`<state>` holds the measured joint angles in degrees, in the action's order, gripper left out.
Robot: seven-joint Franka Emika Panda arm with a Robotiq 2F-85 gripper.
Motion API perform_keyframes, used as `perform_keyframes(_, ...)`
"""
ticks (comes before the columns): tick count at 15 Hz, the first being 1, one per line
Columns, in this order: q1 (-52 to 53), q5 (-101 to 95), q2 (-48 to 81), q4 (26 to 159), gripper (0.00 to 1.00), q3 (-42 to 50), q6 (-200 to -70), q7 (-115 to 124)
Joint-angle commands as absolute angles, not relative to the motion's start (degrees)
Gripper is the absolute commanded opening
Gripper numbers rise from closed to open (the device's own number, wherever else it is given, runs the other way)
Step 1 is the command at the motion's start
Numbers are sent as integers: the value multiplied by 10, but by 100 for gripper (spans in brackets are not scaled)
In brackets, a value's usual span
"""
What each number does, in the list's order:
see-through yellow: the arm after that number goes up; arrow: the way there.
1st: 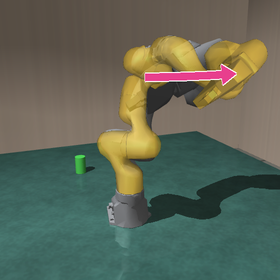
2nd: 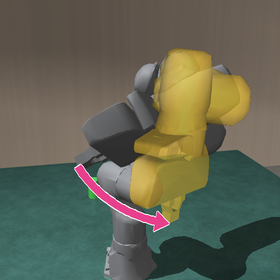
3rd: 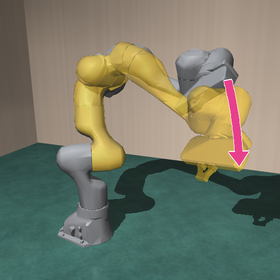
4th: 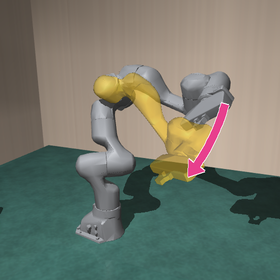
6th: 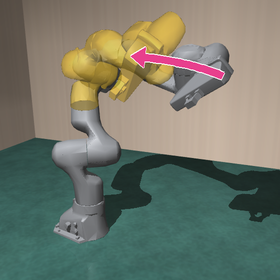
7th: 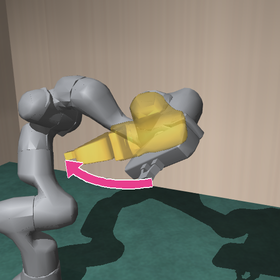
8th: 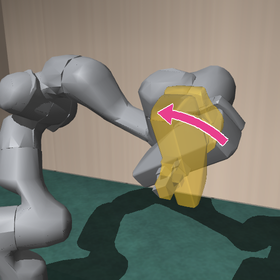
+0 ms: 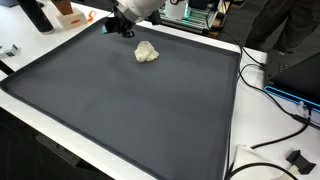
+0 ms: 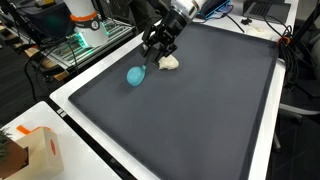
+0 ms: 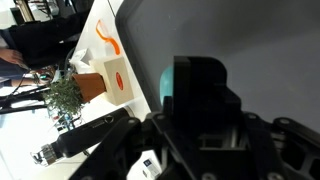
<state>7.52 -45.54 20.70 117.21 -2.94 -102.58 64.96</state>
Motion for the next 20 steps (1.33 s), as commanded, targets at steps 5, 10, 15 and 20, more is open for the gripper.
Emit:
perform_keyframes(5,76,-451,196,1179,25,-35,-1051,539)
perform_keyframes(10,73,-436,179,1189,25,-39,-1084,451)
perform_keyframes(15,67,-398,143,1209,25,-42,-1135,327)
perform_keyframes(20,64,-342,91,1235,25,-41,-1172,196)
